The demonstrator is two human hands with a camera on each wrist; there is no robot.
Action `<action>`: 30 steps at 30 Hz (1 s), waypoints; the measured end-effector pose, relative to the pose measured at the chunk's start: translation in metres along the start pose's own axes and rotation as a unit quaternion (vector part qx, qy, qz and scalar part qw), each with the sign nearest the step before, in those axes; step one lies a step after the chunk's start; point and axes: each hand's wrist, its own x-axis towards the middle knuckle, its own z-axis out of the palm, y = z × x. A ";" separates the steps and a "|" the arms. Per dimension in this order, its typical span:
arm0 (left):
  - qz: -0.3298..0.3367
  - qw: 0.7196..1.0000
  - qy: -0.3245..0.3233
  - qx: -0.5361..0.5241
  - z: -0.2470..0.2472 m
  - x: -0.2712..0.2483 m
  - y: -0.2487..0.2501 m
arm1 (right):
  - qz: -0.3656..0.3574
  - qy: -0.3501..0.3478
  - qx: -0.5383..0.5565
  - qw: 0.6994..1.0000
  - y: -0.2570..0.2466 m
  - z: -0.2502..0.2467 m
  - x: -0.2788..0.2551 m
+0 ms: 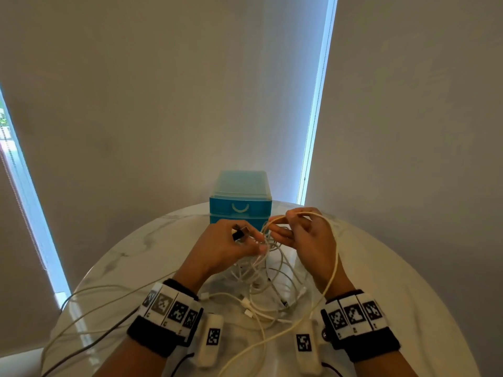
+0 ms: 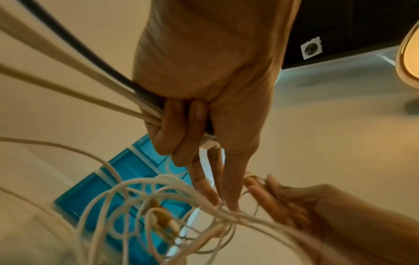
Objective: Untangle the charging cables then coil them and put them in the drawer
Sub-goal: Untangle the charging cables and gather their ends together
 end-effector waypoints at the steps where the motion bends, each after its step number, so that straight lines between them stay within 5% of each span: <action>1: -0.006 1.000 -0.005 -0.003 -0.001 0.000 -0.003 | 0.001 0.005 0.034 0.999 -0.006 -0.001 -0.001; 5: -0.002 1.000 0.019 -0.009 -0.007 0.002 -0.003 | 0.026 -0.022 0.158 0.987 -0.017 -0.010 -0.004; 13: 0.012 0.997 0.068 0.013 -0.003 0.001 0.010 | 0.028 -0.068 0.093 0.993 -0.015 0.000 -0.008; 18: 0.006 0.996 0.090 0.004 -0.004 0.000 0.008 | -0.049 -0.022 -0.119 0.991 0.005 -0.001 0.000; 22: -0.006 0.987 0.147 -0.069 -0.011 0.000 0.010 | -0.059 -0.101 -0.276 0.954 0.020 -0.011 -0.001; 26: -0.005 0.939 0.288 -0.189 -0.027 0.002 0.009 | 0.000 -0.157 -0.389 0.908 0.030 -0.026 0.003; 30: -0.015 0.906 0.341 -0.252 -0.042 -0.001 0.008 | -0.002 -0.093 -0.375 0.922 0.029 -0.029 0.005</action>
